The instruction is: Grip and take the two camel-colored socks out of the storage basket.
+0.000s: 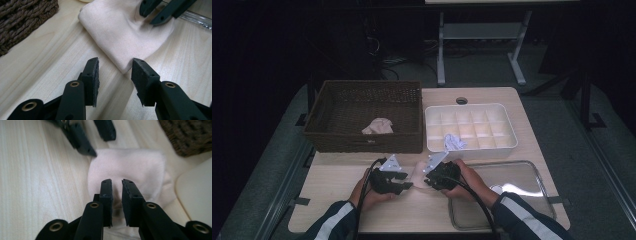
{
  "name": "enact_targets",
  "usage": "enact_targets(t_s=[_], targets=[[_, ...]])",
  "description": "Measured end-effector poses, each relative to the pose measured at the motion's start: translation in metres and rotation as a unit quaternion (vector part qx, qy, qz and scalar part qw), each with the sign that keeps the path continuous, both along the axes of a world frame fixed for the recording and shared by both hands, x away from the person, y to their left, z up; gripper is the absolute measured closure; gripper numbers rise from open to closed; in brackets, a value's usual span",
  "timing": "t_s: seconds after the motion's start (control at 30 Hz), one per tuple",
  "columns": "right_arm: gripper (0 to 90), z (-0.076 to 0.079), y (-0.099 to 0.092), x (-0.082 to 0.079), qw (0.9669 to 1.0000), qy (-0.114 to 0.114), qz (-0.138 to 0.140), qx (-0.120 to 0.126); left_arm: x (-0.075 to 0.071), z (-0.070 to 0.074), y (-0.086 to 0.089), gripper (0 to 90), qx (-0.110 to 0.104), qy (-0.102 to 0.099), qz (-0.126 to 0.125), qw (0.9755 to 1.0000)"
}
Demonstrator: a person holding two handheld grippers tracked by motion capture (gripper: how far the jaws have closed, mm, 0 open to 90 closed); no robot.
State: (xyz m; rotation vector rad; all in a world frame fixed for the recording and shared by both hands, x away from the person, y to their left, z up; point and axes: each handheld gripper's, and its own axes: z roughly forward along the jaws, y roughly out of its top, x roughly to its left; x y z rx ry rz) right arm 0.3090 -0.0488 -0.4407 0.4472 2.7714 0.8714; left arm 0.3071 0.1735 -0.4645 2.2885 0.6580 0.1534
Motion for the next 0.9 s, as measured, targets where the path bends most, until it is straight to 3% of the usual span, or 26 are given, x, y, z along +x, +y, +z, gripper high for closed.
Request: enact_targets(t_s=[0.03,0.13,0.23,0.3,0.37,0.4,0.5,0.6,0.9], targets=[[79.3,0.0,0.0,0.0,1.0,0.0,0.0,0.0,0.002,0.0,0.001,56.5,-0.006,0.01,0.001,0.9999],[80.3,-0.006,0.003,0.0,0.9999,0.002,0.009,-0.007,0.011,0.002,0.004,44.2,-0.048,0.029,0.034,0.9979],[80.4,-0.006,0.004,0.001,0.9999,0.005,0.009,-0.003,0.021,0.003,-0.003,38.2,-0.049,0.022,0.039,0.9978],[80.4,-0.006,0.003,0.0,0.9999,0.007,0.008,-0.002,0.025,0.002,-0.01,36.1,-0.048,0.028,0.038,0.9977],[80.3,-0.006,0.002,0.001,0.9999,0.009,0.007,0.0,0.029,-0.002,-0.016,37.1,-0.034,0.034,0.035,0.9982],[80.2,-0.006,0.002,0.001,0.9999,0.009,0.008,0.0,0.03,-0.003,-0.018,40.3,-0.041,0.037,0.031,0.998],[79.8,-0.005,0.0,0.002,0.9999,0.01,0.007,0.003,0.029,-0.003,-0.022,65.0,-0.037,0.04,0.003,0.9985],[79.0,-0.003,-0.002,0.003,0.9999,0.006,0.007,0.005,0.027,-0.003,-0.02,78.9,-0.042,0.055,-0.006,0.9976],[79.0,0.001,-0.01,0.002,0.9997,0.004,-0.023,-0.001,0.015,0.001,-0.008,83.8,-0.024,0.046,-0.01,0.9986]])
